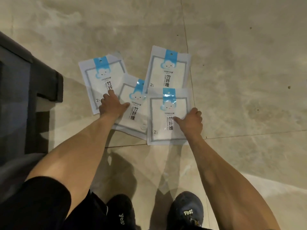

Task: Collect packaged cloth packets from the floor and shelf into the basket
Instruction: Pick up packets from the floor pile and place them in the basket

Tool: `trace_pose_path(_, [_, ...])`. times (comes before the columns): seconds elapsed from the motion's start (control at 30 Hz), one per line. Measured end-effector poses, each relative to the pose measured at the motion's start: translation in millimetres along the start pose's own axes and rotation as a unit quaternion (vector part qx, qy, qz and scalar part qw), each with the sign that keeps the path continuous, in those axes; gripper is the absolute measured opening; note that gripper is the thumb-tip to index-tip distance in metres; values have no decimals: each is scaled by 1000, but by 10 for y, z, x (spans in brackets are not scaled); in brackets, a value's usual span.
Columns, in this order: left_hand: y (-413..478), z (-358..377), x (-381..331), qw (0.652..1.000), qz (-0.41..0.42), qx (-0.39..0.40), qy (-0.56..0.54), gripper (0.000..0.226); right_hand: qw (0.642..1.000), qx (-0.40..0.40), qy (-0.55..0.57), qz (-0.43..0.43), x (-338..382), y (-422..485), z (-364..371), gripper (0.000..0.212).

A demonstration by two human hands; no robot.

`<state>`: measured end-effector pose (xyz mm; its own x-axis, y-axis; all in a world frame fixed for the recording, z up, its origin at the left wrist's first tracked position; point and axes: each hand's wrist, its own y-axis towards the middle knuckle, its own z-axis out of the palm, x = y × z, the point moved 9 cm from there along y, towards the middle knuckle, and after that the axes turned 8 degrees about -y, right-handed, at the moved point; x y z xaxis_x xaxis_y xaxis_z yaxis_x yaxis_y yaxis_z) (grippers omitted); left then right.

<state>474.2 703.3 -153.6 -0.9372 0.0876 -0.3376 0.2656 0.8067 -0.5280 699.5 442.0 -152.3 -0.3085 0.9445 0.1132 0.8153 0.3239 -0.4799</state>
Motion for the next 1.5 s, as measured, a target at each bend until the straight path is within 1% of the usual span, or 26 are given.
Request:
trace_pose_path(0.17, [17,16,118,999,-37,-4,-35,85,999,10,24,20,-54,16,36,83])
trace_pose_path(0.23, [16,32,137,997,-47,10,-52,77,996,27,80,38,-95,54,65,81])
trace_pose_path(0.3, [-4,84,188,990,-67,49,-115,66,986,46,149,62,-142,84,94,73])
trace_pose_path(0.37, [-21,148,269,965,-99,87,-227,63,978,68,182,74,-179,84,119,59])
trace_pose_path(0.4, [-49,167,282,948,-112,104,-279,56,974,80,197,77,-196,77,133,51])
trace_pose_path(0.43, [-86,191,278,929,-122,122,-326,44,969,90,215,80,-217,63,153,45])
trace_pose_path(0.47, [-120,200,281,912,-132,134,-364,31,964,98,234,82,-230,53,167,42])
trace_pose_path(0.5, [-151,195,287,897,-141,142,-394,25,960,101,248,84,-239,44,173,40])
trace_pose_path(0.53, [-180,187,280,884,-145,145,-419,24,955,102,262,90,-249,35,165,40])
trace_pose_path(0.57, [-218,155,271,877,-146,144,-435,29,950,105,278,93,-243,9,140,40])
trace_pose_path(0.6, [-270,104,255,875,-145,137,-441,34,944,111,296,94,-227,-34,104,41])
trace_pose_path(0.67, [-412,-37,272,876,-150,117,-443,34,934,120,324,89,-189,-157,-42,39])
trace_pose_path(0.73, [-663,-236,392,870,-174,110,-448,36,931,131,333,68,-140,-377,-265,33])
trace_pose_path(0.8, [-961,-468,495,865,-207,127,-440,43,928,146,338,55,-114,-696,-562,25])
trace_pose_path(0.83, [-1121,-598,492,860,-218,145,-438,42,926,152,342,54,-111,-862,-732,23])
trace_pose_path(0.93, [-1704,-1095,276,850,-228,193,-433,21,922,164,346,59,-92,-1387,-1392,22])
trace_pose_path(1.0, [-2085,-1470,66,848,-214,221,-432,17,914,162,366,65,-80,-1723,-1914,16])
trace_pose_path(1.07, [-2424,-1877,-126,850,-198,229,-432,21,906,165,383,76,-68,-2027,-2459,14])
trace_pose_path(1.13, [-2766,-2280,-315,843,-199,235,-442,27,900,167,394,81,-64,-2299,-3006,15])
trace_pose_path(1.2, [-3142,-2686,-546,834,-198,244,-453,29,896,166,403,87,-68,-2586,-3570,10])
trace_pose_path(1.3, [-3690,-3177,-833,828,-194,264,-455,30,889,157,421,86,-139,-3027,-4358,8])
trace_pose_path(1.4, [-4147,-3644,-1079,827,-193,247,-466,39,883,158,435,80,-290,-3451,-5014,11])
trace_pose_path(1.5, [-4556,-4056,-1467,831,-146,252,-473,34,879,164,441,80,-497,-3822,-5444,16])
